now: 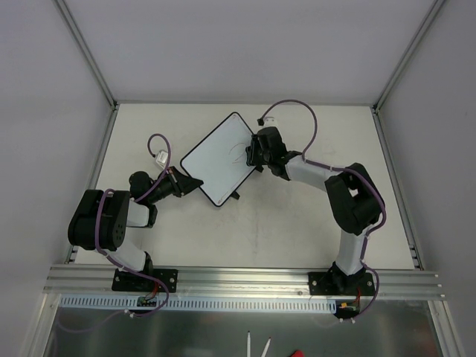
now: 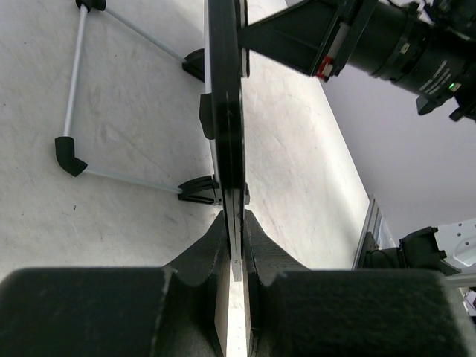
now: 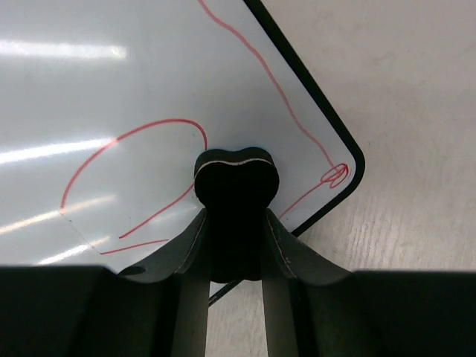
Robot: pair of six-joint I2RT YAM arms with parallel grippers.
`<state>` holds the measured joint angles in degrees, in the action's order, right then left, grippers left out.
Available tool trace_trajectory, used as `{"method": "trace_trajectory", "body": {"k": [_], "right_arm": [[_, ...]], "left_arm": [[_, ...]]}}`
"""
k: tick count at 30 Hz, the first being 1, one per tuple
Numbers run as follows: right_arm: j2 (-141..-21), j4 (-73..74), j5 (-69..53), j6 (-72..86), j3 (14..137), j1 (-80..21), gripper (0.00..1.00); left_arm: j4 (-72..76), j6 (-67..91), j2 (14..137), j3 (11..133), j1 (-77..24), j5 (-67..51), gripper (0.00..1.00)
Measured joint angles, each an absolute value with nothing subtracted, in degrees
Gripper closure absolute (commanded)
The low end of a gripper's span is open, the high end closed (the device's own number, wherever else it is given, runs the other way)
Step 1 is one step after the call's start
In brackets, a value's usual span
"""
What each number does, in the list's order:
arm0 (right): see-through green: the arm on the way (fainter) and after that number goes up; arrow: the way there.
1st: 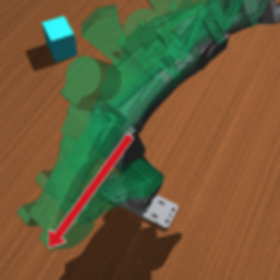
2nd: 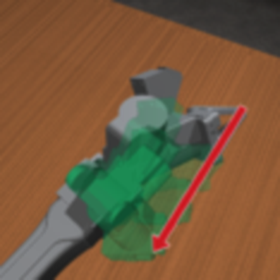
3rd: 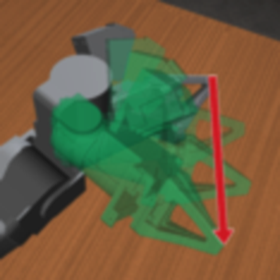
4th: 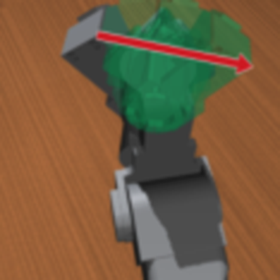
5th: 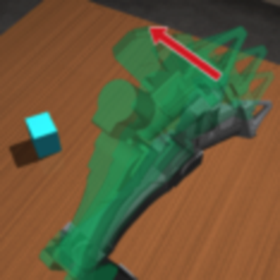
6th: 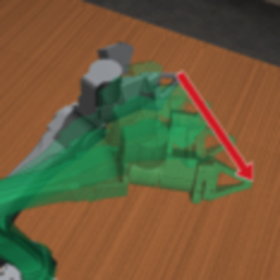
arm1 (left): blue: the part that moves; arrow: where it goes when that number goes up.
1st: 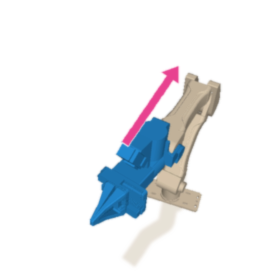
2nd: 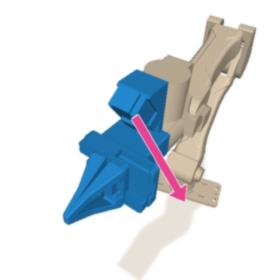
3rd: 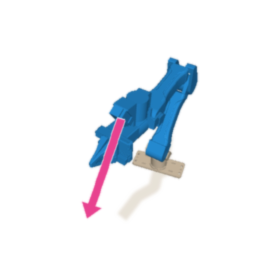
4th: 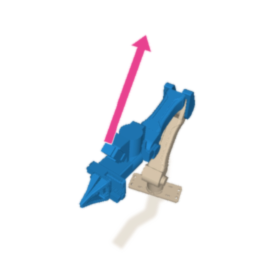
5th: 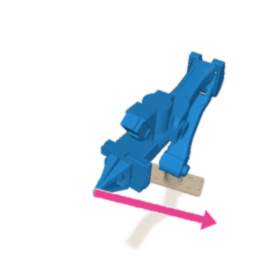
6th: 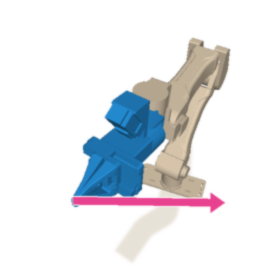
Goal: Erase the whiteboard
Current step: Hold the whiteboard at the whiteboard stand.
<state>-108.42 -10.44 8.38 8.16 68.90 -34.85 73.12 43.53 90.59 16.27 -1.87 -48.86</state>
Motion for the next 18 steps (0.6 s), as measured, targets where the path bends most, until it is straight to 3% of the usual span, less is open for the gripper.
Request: {"method": "trace_trajectory", "body": {"k": [11,18], "right_arm": [[-108.33,-7.09,5.74,8.34,76.2,-34.48,1.0],[-110.02,0.49,0.34,2.26,90.54,-34.33,1.0]], "left_arm": [[73.1,43.62,90.37,16.27,-1.87,-48.93,1.0],[73.1,43.94,89.17,15.03,-1.89,-47.97,1.0]]}}
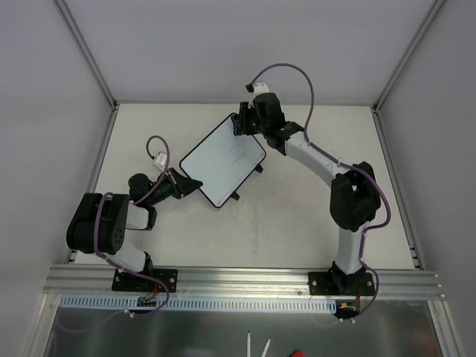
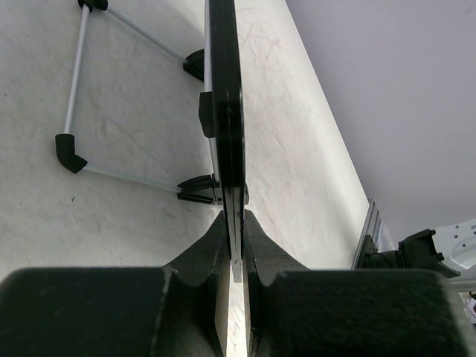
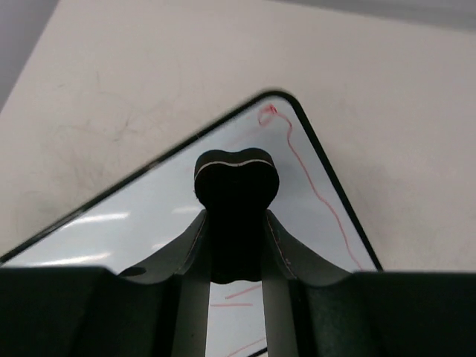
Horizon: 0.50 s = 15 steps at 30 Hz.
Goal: Erase the whiteboard
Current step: Hold the whiteboard at the whiteboard stand.
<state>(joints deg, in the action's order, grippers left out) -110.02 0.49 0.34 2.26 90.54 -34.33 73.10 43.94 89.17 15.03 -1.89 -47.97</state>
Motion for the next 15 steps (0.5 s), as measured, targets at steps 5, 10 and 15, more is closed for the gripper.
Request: {"method": "trace_trajectory", "body": {"k": [5,10,15], "right_arm": [[-114.28,4.51,-4.1,-3.38,102.45,-34.3,1.0],[-117.91,8.78,-6.85,-7.31,106.39,-34.39,1.0],[-120.09,12.34,-7.51,-10.5,106.37,-34.76,1.0]], "left_arm": [[73.12,43.94,87.66,13.37,-1.89,-47.13,1.0],[73.12,43.94,87.53,13.1,-1.89,-46.63,1.0],[73.58,44.07,88.44,12.78,-1.89,-45.98,1.0]]}}
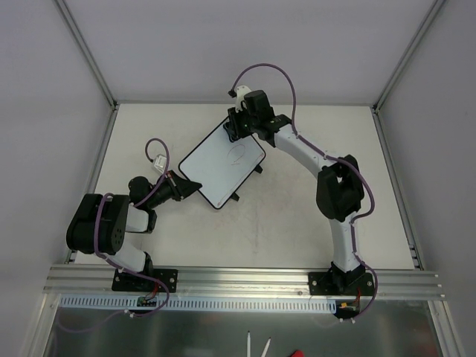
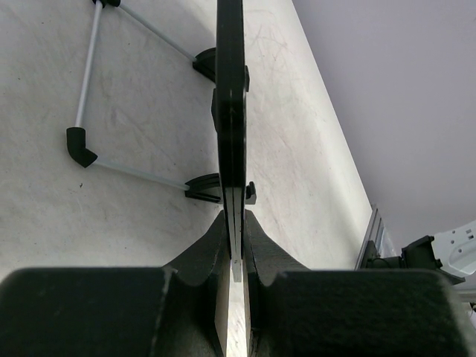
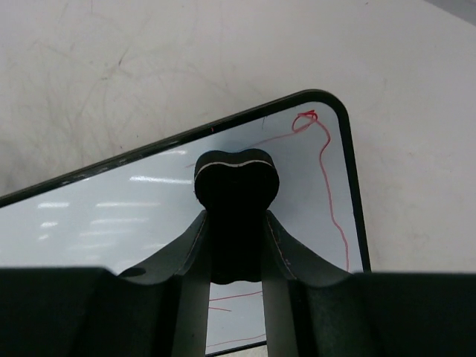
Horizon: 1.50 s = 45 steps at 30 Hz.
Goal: Erase the whiteboard
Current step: Hold the whiteboard at the whiteboard stand.
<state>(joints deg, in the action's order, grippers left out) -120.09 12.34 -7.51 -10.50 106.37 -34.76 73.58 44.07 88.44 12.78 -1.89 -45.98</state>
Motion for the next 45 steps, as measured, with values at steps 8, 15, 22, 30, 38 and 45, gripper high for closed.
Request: {"method": "trace_trajectory", "body": {"k": [8,15,22,30,38,45], "right_arm": [[-120.4,13.58,-7.77,-14.66,106.06,-36.53,1.0],[-120.73,13.63,-6.66,-16.82,106.13,-39.0,1.0],[-123.92,16.25,-5.02,-17.21,110.41,-39.66,1.0],[-125.38,17.69,-3.84,-16.73,113.25,-39.27,1.0],[-127.87,19.07,-3.86,-15.49,117.34,-36.27,0.99],[-130.04,20.18,-3.84,-14.92,120.64,-33.65,0.98]], "left_arm": [[74.83,44.38,89.1,12.47,-1.89,-45.91,1.0],[75.16,44.47,89.25,12.47,-1.89,-45.93,1.0],[75.13,45.65,89.25,12.47,-1.89,-45.63,1.0],[75.13,45.89,89.25,12.47,-1.89,-45.43,1.0],[75.13,45.82,89.25,12.47,-1.89,-45.47,1.0],[75.16,45.69,89.25,12.47,-1.89,-45.47,1.0]]}}
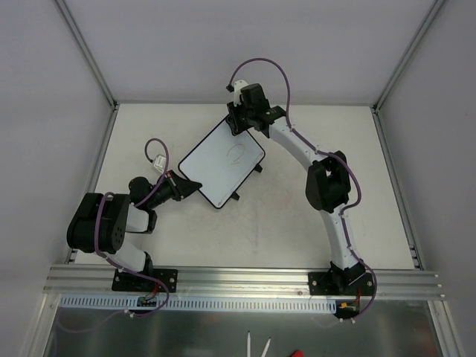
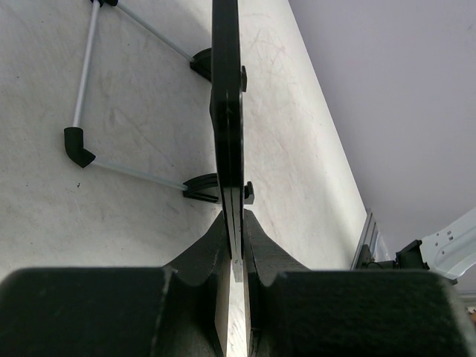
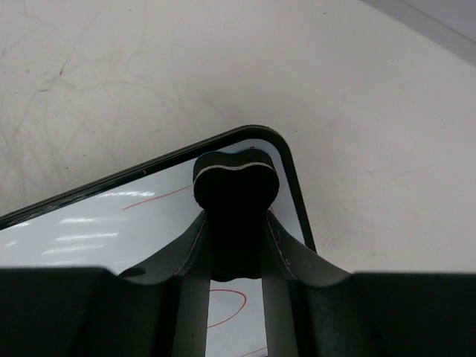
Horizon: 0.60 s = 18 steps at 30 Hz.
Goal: Erase the whiteboard
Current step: Hold the whiteboard at the whiteboard stand.
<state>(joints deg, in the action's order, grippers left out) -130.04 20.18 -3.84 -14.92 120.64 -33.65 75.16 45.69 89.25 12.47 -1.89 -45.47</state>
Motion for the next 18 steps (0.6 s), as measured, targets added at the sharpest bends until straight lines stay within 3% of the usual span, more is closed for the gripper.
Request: {"method": "trace_trajectory", "body": {"k": [18], "right_arm": [[-132.11,21.89,1.37,-14.61,123.85,-31.81,0.98]], "left_arm": [[75.07,45.19,88.82,12.47,-1.91,-45.5,1.0]]}}
